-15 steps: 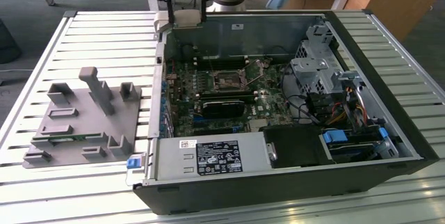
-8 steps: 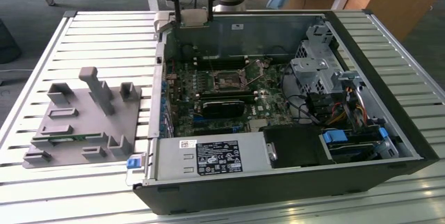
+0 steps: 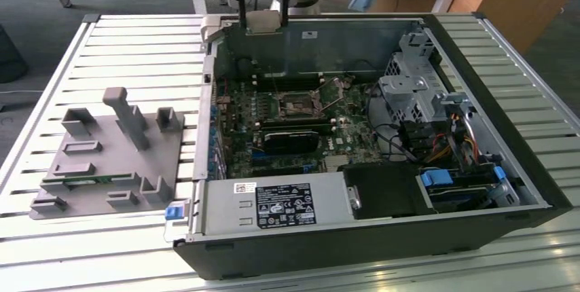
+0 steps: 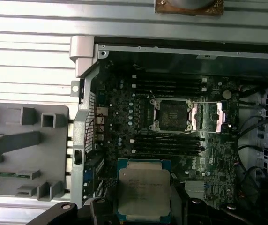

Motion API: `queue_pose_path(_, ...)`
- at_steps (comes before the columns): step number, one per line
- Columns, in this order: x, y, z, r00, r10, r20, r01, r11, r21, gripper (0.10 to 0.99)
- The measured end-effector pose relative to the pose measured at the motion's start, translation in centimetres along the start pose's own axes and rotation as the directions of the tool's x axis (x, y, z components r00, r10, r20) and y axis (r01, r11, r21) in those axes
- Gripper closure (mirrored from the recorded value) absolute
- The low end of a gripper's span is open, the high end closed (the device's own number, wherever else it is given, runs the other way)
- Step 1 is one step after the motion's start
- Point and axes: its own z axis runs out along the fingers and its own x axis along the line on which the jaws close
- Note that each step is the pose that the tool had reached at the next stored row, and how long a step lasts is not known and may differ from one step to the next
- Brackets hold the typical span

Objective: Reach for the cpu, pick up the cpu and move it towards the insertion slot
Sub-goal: 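Pick up the cpu and move it towards the insertion slot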

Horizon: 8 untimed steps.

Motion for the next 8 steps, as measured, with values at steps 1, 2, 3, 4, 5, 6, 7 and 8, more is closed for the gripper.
queue_pose_path(1, -0.18, 0.04, 0.00, 1.0000, 0.000, 0.0000, 0.000, 1.0000, 0.000, 0.545)
queue_pose_path(2, -0.36, 0.08, 0.00, 1.0000, 0.000, 0.0000, 0.000, 1.0000, 0.000, 0.545)
queue_pose_path(3, -0.53, 0.12, 0.00, 1.0000, 0.000, 0.0000, 0.000, 1.0000, 0.000, 0.545)
queue_pose_path(4, -0.70, 0.17, 0.00, 1.0000, 0.000, 0.0000, 0.000, 1.0000, 0.000, 0.545)
queue_pose_path(5, -0.88, 0.22, 0.01, 1.0000, 0.000, 0.0000, 0.000, 1.0000, 0.000, 0.545)
queue_pose_path(6, -1.05, 0.26, 0.00, 1.0000, 0.000, 0.0000, 0.000, 1.0000, 0.000, 0.545)
queue_pose_path(7, -1.24, 0.32, 0.01, 1.0000, 0.000, 0.0000, 0.000, 1.0000, 0.000, 0.545)
queue_pose_path(8, -1.42, 0.36, 0.01, 1.0000, 0.000, 0.0000, 0.000, 1.0000, 0.000, 0.545)
